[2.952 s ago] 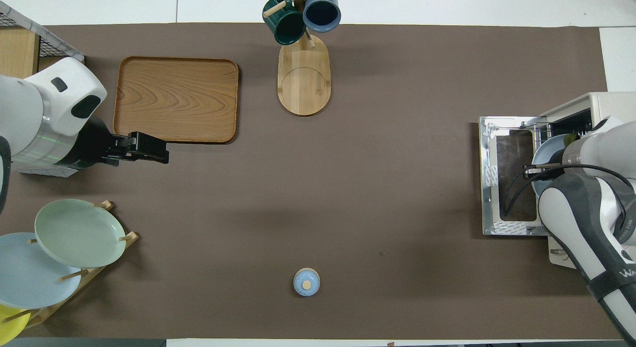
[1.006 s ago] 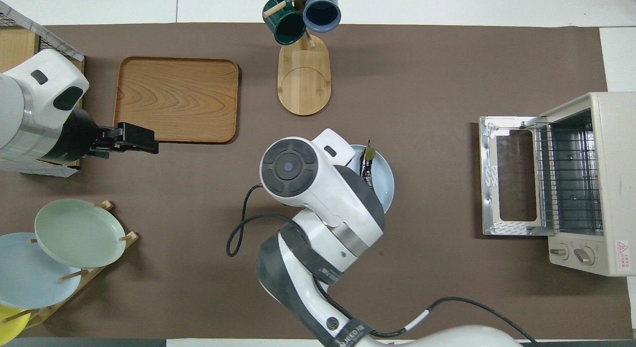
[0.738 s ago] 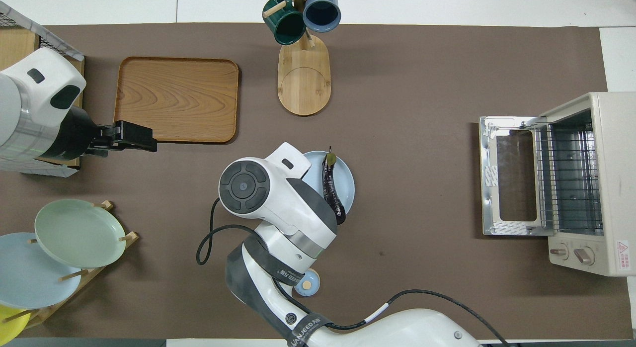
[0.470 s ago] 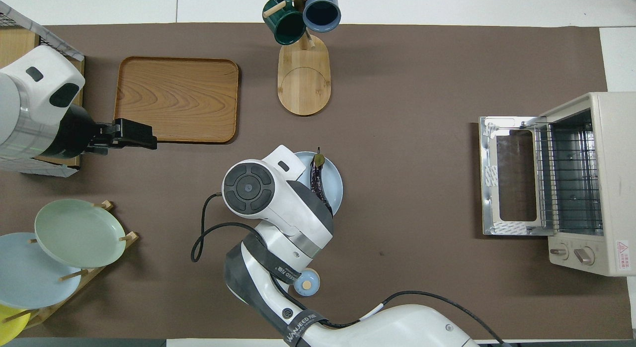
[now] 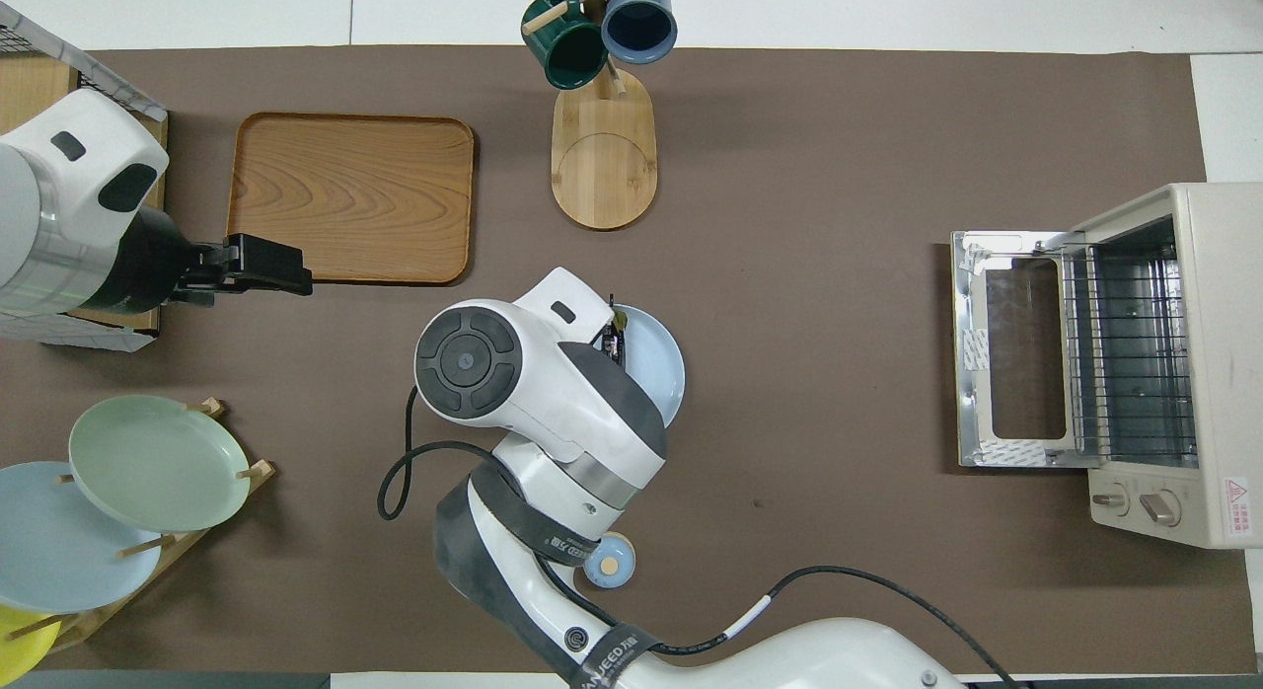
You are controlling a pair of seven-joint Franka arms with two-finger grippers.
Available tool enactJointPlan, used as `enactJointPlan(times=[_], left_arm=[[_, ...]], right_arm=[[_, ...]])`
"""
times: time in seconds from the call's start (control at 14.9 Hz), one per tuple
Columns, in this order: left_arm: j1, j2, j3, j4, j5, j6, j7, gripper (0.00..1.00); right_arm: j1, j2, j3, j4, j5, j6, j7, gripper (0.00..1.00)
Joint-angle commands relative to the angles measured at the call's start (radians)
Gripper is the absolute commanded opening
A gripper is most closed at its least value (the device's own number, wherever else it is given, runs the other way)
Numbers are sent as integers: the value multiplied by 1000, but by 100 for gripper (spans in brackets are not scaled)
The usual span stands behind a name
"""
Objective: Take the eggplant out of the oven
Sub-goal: 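Pull the plate out of the oven toward the table center, then lower the plate onto the table and open the right gripper, then reach the left gripper to the eggplant while the right gripper returns to the oven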
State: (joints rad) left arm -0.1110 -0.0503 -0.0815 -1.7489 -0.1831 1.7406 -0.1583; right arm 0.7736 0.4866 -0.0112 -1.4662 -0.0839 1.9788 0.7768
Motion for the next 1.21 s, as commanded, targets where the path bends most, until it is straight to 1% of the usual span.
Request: enactJointPlan(times=[0.0,0.13,0.27,0.34,0.47,0.6,0.74,0.87,0.94,1.01,1.14], left_arm=[[5,-13,-1,-27,-29,27,-6,100],[-10,-8,-3,-31,-30,42,-39,100],[-44,9,-4,-32,-35,59,-59,100],[-73,19,-4,-34,-35,69,-61,100],[-148,59,-4,-35,-33,105,-87,100],[-215,105,-3,-35,-33,148,-92,100],[-283,164,-3,-38,-32,195,-104,100],[-327,207,-3,-38,-22,215,-105,100],[-346,217,-3,-50,-21,236,-107,100],[-357,217,-1,-90,-21,281,-106,100],[-387,217,-3,-135,-19,319,-104,100]], right_arm=[[-126,-92,3,-14,-11,-113,-36,0],[-161,-120,-4,-43,-20,-193,-86,0],[-210,-147,-1,-107,-91,-202,-132,0],[-238,-164,-1,-155,-120,-186,-151,0],[-313,-186,-1,-235,-132,-118,-184,0],[-382,-204,-1,-302,-145,-86,-265,0],[-448,-235,-1,-417,-146,9,-287,0],[-490,-256,-1,-502,-148,83,-289,0],[-500,-264,-1,-529,-148,107,-290,0],[-520,-267,-1,-554,-148,135,-294,0],[-542,-276,-1,-588,-166,155,-338,0]])
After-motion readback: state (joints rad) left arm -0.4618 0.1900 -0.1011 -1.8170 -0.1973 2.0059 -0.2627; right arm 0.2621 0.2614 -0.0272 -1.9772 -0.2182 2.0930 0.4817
